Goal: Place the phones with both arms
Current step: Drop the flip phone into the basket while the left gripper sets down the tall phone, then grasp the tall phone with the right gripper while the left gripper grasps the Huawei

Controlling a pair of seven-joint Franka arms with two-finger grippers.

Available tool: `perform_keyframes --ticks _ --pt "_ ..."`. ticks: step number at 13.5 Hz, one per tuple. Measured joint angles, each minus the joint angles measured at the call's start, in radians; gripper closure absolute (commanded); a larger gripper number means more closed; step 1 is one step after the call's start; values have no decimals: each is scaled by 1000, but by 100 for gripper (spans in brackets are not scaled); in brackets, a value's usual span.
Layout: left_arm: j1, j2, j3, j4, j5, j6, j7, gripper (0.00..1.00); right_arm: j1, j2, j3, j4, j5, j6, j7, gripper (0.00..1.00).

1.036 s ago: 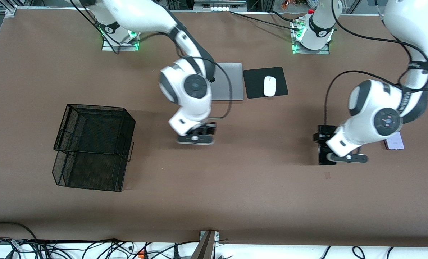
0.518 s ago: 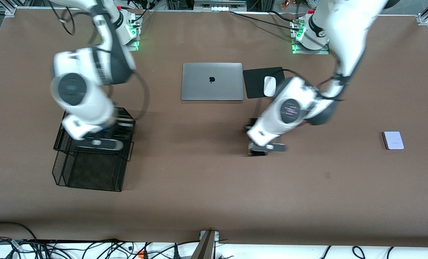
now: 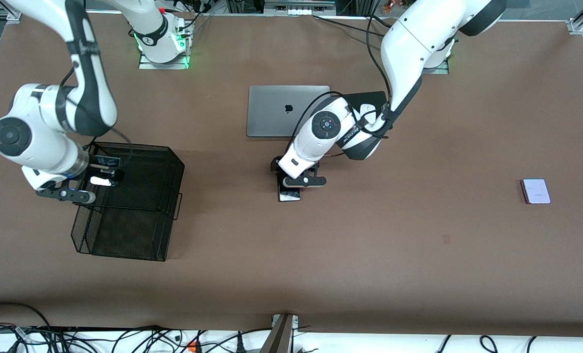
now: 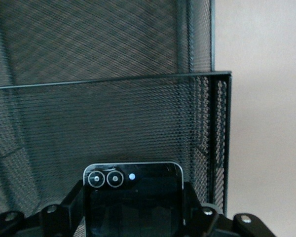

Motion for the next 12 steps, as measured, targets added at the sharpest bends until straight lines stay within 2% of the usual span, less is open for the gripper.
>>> perform_keyframes --ticks 1,2,3,6,8,10,12 --pt "13 -8 3 8 0 -32 -6 0 -6 19 0 0 11 4 -3 73" --pt "30 -24 7 17 0 -92 -13 0 -6 33 1 1 15 8 -3 25" --pt "55 -49 14 28 0 -177 -19 0 -8 37 0 6 17 8 -3 1" --pt "194 -174 27 52 12 -513 38 0 -26 39 0 33 17 6 -5 0" --pt "304 -251 32 51 84 -716 149 0 -23 37 9 89 17 -41 -8 0" --pt "397 -281 34 47 212 -834 238 0 -1 32 19 205 18 -172 -7 0" --pt "498 -281 37 37 266 -851 351 0 63 23 24 324 21 -287 18 0"
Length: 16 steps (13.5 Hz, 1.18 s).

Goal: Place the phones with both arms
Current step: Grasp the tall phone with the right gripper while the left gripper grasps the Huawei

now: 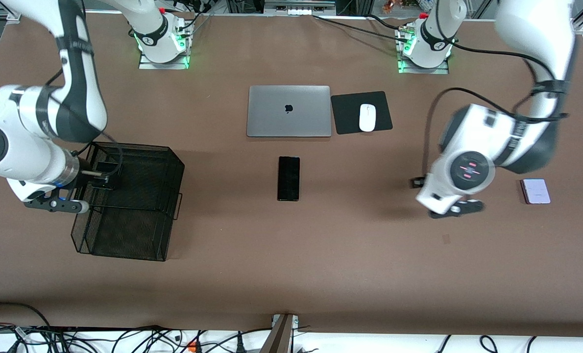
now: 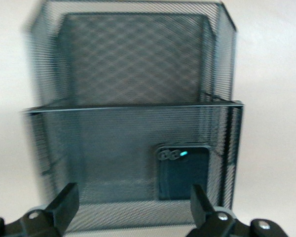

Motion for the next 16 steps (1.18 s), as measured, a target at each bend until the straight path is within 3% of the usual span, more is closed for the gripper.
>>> perform_keyframes --ticks 4,8,11,16 --pt "258 5 2 -32 4 65 316 0 217 2 16 72 9 -37 257 0" --pt "507 62 3 -79 4 278 631 0 396 85 142 72 42 142 591 0" --pt "608 121 0 -83 4 378 789 0 480 187 213 108 42 250 767 0" --pt "687 216 -3 -87 4 490 901 0 504 366 210 173 42 344 801 0"
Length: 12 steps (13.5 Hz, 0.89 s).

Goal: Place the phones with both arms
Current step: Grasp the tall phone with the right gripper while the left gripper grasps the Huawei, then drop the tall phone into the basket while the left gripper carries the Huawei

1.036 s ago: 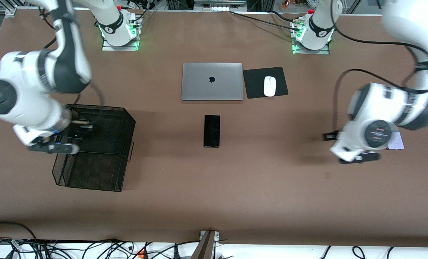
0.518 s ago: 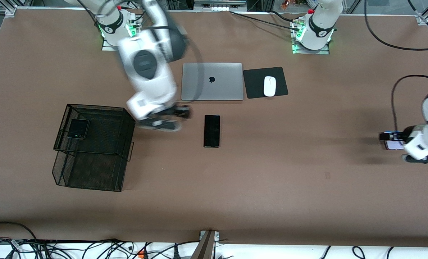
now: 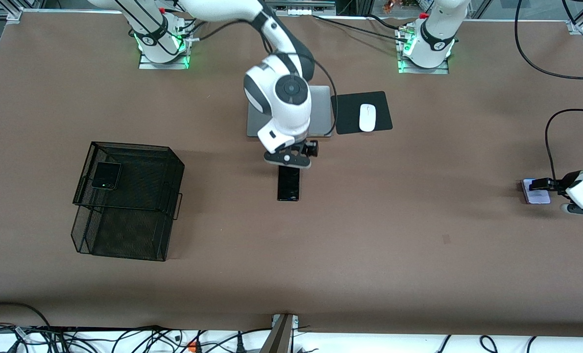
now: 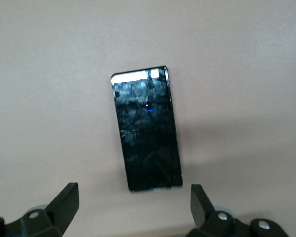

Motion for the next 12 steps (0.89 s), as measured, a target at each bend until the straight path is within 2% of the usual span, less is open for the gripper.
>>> perform_keyframes --ticks 4,10,11,12 --pt "16 34 -2 -2 -31 22 7 0 -3 82 -1 1 0 91 -1 0" --pt "27 55 -4 -3 -33 24 7 0 -4 149 -1 1 0 154 -1 0" --pt "28 56 -4 -3 -33 26 7 12 -4 154 -1 1 0 155 -1 11" --pt "28 56 -4 -3 -33 26 7 43 -4 155 -1 1 0 155 -1 40"
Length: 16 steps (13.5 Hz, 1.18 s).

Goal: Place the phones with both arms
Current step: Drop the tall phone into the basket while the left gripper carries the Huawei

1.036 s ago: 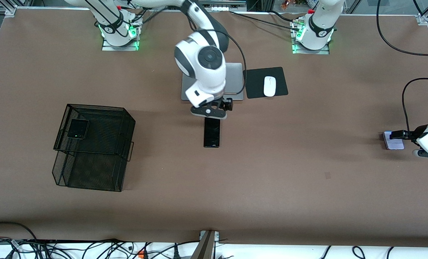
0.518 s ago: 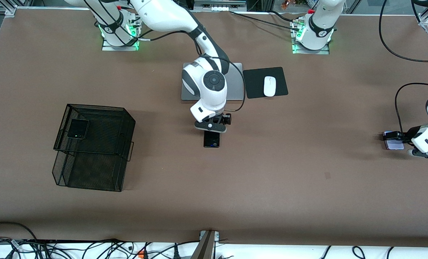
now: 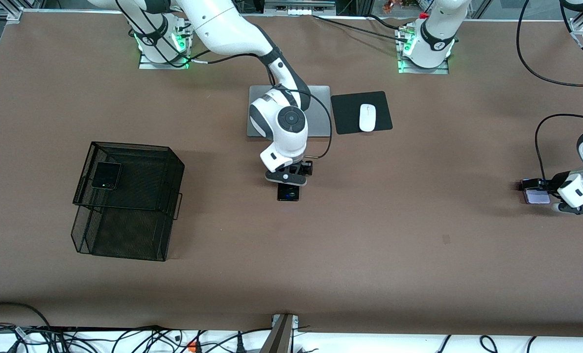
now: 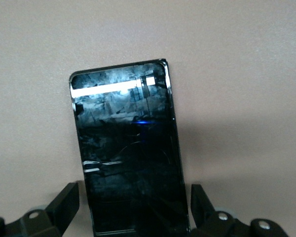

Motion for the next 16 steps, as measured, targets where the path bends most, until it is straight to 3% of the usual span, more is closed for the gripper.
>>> perform_keyframes --ticks 1,2,3,6,9,12,16 --pt "0 0 0 2 0 0 0 58 0 0 0 0 0 0 0 70" --pt "0 -2 0 4 0 -2 0 62 0 -1 0 2 0 0 0 88" --pt "0 -3 -3 4 0 -3 0 64 0 -1 0 4 0 0 0 98" --pt "1 -6 -50 14 0 -49 0 64 0 -1 -1 9 0 0 -5 100" --pt "-28 -39 -162 88 0 -250 -6 63 0 -30 -21 53 0 -86 -5 100" --pt "-175 -69 -181 203 -8 -427 -104 62 -6 -130 -80 120 0 -294 -63 100" --pt "-396 -69 -181 236 -72 -455 -286 60 -55 -292 -197 104 1 -505 -287 100"
